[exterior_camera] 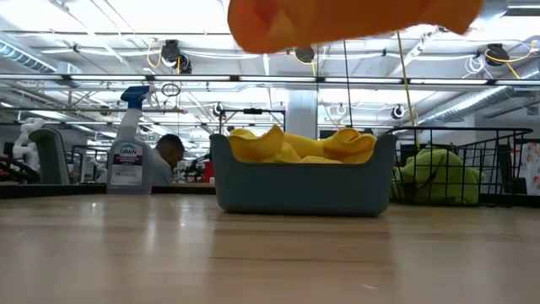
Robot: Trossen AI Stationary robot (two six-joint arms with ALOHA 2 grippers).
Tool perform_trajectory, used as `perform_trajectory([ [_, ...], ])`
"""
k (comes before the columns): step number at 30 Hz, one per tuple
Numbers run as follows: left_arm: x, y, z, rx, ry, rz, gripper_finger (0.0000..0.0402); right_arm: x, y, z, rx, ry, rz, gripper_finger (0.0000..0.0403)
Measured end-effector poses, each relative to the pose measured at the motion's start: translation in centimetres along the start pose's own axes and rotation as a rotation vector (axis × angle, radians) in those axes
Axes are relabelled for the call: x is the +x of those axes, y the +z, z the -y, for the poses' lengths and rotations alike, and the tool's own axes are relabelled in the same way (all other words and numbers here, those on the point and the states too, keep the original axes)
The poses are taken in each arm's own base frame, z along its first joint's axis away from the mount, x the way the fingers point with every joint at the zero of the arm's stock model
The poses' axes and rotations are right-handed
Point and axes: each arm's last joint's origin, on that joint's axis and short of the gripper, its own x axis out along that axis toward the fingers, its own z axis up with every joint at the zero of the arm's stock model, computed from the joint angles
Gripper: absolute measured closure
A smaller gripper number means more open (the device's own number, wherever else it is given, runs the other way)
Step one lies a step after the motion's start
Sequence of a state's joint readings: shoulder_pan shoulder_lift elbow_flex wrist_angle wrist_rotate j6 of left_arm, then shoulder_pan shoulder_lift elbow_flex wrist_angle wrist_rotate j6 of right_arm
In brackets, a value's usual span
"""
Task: Sort microfiber towel by color & place in baskets
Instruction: Put the orange microfiber towel into the orange bin
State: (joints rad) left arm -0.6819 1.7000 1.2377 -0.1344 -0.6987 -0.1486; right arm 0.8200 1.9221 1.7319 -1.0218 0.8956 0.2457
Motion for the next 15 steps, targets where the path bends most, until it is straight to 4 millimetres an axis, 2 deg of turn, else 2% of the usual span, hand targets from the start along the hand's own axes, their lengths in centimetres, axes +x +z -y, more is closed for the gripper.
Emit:
perform_trajectory([
  [9,0.0,0.9,0.1,-0.002,-0.009,0.079,0.0102,-0.8,1.1,1.3,-0.064,-0.18,0.062,0.0399],
  [15,1.0,1.4,0.7,0.027,-0.003,0.164,0.0102,-0.9,1.3,1.7,-0.063,-0.332,0.094,0.0399],
])
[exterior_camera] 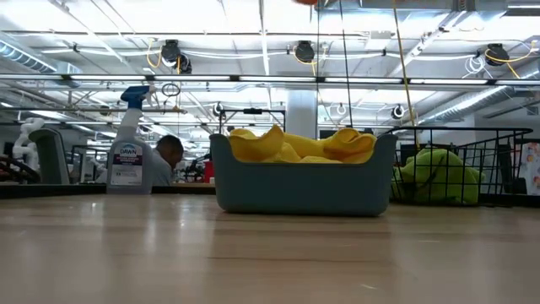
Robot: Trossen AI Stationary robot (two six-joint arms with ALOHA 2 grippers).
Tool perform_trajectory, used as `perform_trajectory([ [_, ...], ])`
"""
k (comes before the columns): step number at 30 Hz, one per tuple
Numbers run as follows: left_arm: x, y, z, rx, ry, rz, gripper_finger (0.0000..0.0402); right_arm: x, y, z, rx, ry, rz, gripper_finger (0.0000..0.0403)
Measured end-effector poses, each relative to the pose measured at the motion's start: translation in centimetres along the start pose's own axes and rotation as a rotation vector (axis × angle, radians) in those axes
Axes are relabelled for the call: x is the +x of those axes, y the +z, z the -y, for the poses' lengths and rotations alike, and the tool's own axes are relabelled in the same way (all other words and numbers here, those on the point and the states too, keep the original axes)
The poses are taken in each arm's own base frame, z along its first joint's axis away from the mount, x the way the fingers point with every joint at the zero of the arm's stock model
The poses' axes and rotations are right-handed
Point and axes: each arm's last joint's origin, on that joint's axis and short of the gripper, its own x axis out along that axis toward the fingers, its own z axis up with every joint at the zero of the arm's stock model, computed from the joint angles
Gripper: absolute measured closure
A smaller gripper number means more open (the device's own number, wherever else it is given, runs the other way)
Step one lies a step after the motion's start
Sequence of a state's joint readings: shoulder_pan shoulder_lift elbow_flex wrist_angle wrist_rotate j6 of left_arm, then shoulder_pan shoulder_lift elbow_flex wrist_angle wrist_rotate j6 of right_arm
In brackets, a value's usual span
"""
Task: Sort microfiber towel by color & place in baskets
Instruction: Put the orange microfiber towel into the orange bin
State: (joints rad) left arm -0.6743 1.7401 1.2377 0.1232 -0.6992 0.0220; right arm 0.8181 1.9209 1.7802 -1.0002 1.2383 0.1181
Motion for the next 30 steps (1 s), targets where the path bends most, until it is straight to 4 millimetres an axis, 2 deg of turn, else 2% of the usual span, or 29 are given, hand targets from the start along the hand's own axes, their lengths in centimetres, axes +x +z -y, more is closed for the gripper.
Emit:
perform_trajectory([
  [5,1.0,0.5,-0.4,-0.039,0.073,0.084,0.0102,0.4,0.8,0.4,0.153,-0.1,0.034,0.0399],
  [14,1.3,0.8,-1.0,-0.077,0.132,0.105,0.0102,1.6,1.8,1.0,0.435,-0.112,0.057,0.0399],
  [24,1.7,1.1,-1.7,-0.104,0.155,0.131,0.0102,3.2,2.1,1.4,0.539,-0.131,0.049,0.0399],
  [30,2.3,1.1,-2.6,-0.108,0.178,0.126,0.0115,3.3,2.2,1.3,0.559,-0.111,0.051,0.0399],
])
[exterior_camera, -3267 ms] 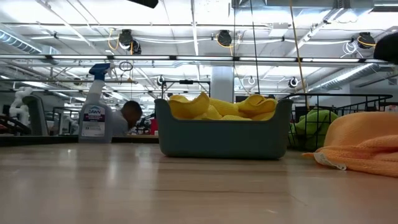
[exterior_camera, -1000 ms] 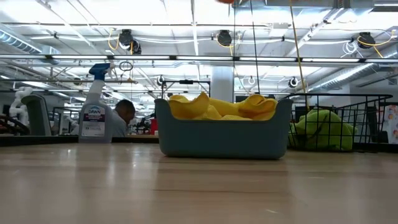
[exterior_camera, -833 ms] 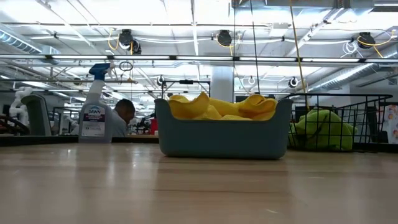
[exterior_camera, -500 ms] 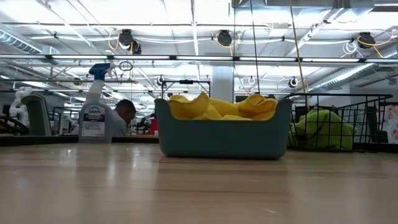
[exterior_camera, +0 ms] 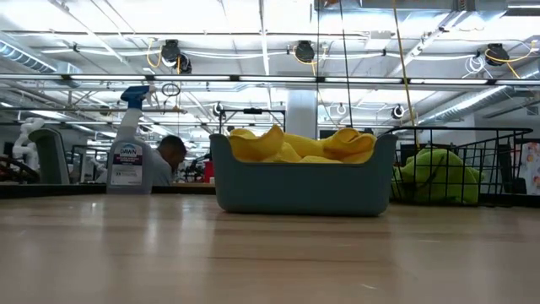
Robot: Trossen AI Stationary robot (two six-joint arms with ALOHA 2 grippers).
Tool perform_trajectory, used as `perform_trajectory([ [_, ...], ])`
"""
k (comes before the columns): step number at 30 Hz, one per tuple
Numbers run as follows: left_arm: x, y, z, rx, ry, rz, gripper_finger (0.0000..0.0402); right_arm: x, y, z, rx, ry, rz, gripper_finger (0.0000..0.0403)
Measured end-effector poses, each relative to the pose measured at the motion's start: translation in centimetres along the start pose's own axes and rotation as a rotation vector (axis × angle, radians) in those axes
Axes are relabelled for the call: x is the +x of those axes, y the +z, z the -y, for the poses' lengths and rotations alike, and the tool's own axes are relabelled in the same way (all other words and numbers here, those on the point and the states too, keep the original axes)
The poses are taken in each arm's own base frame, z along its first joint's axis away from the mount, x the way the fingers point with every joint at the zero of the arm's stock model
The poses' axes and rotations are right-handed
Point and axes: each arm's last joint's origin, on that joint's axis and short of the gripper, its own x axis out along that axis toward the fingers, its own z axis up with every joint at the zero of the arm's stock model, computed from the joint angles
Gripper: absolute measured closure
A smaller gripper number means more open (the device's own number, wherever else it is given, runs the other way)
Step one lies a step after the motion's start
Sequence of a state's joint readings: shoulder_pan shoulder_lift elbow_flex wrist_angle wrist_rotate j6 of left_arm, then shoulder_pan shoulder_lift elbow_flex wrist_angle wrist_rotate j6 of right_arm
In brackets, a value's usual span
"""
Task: Sort microfiber towel by color & place in baskets
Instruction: Put the orange microfiber towel into the orange bin
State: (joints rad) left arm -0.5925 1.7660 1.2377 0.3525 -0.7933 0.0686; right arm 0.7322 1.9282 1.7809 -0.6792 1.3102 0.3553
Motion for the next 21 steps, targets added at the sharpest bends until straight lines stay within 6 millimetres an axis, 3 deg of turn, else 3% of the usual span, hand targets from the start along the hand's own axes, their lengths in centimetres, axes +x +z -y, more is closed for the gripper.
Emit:
perform_trajectory([
  [5,0.1,0.2,-0.2,0.031,0.005,0.019,0.0182,0.0,0.0,-0.2,0.017,0.058,-0.018,0.0399],
  [13,-0.5,0.2,0.5,0.112,-0.014,0.021,0.0381,-0.6,0.0,-0.4,0.022,0.077,-0.014,0.0398],
  [17,-0.5,0.2,0.5,0.131,-0.018,0.023,0.0378,-1.2,-0.1,-0.6,0.013,0.096,-0.011,0.0373],
  [21,-0.5,0.1,0.5,0.155,-0.016,0.008,0.0381,-1.7,-0.1,-0.7,0.006,0.1,-0.003,0.0319],
])
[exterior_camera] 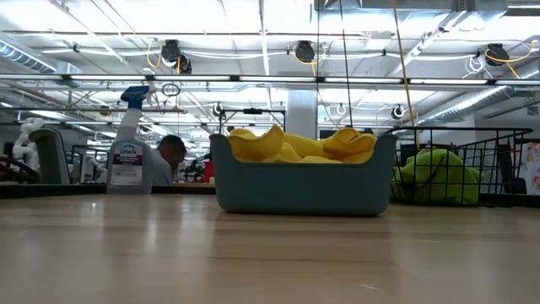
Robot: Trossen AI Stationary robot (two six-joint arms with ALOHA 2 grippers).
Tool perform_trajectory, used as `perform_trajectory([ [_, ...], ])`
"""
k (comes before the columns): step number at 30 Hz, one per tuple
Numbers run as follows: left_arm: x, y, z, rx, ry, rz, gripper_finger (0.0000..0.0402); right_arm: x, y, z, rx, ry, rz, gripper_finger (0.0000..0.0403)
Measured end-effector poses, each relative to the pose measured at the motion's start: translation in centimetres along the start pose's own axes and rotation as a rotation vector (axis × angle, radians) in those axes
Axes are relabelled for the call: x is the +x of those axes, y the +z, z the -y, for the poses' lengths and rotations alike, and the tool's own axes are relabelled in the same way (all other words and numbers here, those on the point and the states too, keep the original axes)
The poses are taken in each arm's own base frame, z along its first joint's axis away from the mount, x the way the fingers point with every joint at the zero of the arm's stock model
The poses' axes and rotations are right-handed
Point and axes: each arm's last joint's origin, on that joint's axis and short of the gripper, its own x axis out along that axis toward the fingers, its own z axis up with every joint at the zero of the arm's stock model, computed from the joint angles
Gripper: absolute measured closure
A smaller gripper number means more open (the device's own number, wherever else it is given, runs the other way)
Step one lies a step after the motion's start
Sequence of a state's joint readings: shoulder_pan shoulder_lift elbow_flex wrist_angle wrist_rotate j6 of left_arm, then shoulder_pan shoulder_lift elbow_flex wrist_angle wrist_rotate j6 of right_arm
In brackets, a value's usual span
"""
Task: Sort microfiber towel by color & place in baskets
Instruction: Put the orange microfiber towel into the orange bin
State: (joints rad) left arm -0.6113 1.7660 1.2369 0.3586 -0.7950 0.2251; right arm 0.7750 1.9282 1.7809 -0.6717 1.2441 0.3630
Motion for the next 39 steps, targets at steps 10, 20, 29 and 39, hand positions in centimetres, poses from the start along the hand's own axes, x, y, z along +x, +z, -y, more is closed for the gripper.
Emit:
perform_trajectory([
  [10,0.6,-0.6,-1.5,0.147,0.068,-0.083,0.0389,-1.8,-2.0,0.1,-0.007,0.075,-0.101,0.0218],
  [20,3.0,-1.6,-6.5,0.135,0.109,-0.192,0.039,-4.2,-4.1,0.7,-0.006,0.112,-0.235,0.0228],
  [29,6.0,-3.4,-13.0,0.046,0.071,-0.268,0.0388,-6.5,-4.7,0.0,-0.032,0.21,-0.278,0.025],
  [39,8.1,-6.9,-24.1,-0.092,0.104,-0.355,0.0386,-8.9,-5.0,-0.4,-0.045,0.237,-0.219,0.0255],
])
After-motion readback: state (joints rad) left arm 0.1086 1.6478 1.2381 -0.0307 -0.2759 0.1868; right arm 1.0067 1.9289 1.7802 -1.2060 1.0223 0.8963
